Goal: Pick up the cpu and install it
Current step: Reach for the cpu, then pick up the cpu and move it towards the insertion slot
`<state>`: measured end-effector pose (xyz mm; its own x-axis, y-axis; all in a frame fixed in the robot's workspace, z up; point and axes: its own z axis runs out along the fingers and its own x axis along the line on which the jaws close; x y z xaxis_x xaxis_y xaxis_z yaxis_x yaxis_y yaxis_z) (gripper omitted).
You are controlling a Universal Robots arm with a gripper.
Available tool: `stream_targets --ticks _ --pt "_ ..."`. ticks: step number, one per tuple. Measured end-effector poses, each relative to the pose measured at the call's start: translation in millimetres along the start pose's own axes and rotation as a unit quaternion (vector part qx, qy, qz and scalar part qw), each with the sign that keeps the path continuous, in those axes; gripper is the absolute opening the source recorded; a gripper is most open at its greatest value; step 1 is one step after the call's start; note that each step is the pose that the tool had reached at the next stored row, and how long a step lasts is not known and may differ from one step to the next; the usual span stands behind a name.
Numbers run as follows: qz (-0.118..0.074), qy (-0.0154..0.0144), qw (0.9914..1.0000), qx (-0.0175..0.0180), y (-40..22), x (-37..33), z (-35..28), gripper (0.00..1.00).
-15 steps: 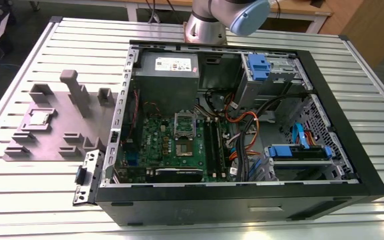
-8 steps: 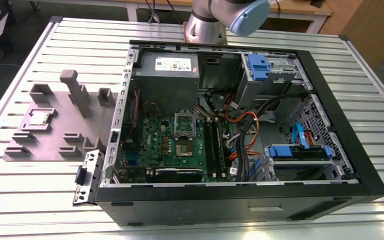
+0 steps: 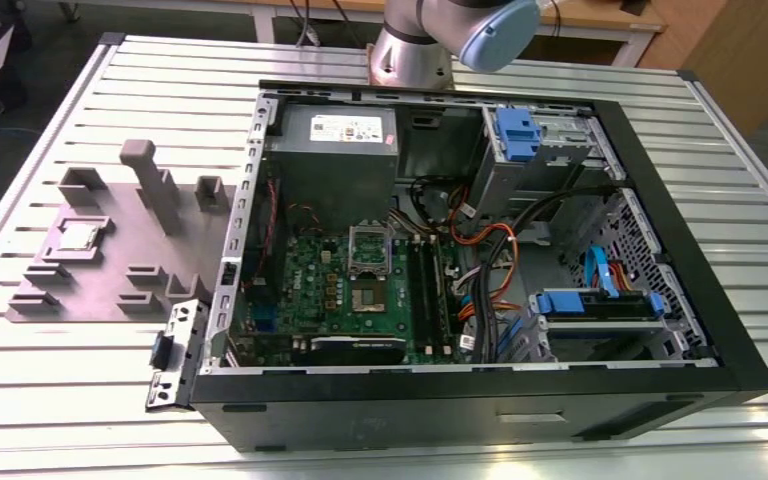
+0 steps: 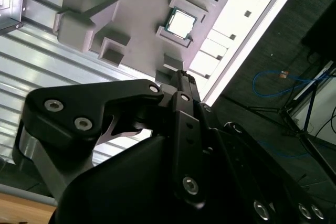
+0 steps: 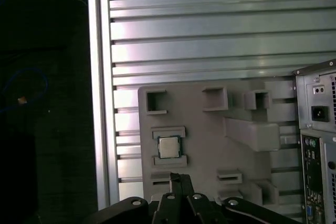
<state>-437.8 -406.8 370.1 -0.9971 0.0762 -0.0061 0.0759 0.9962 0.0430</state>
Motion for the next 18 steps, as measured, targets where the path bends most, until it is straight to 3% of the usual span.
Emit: stream_targets --ticks 18 --pt "0.0 0.0001 1.0 0.0 -0.3 4.5 0.2 0.11"
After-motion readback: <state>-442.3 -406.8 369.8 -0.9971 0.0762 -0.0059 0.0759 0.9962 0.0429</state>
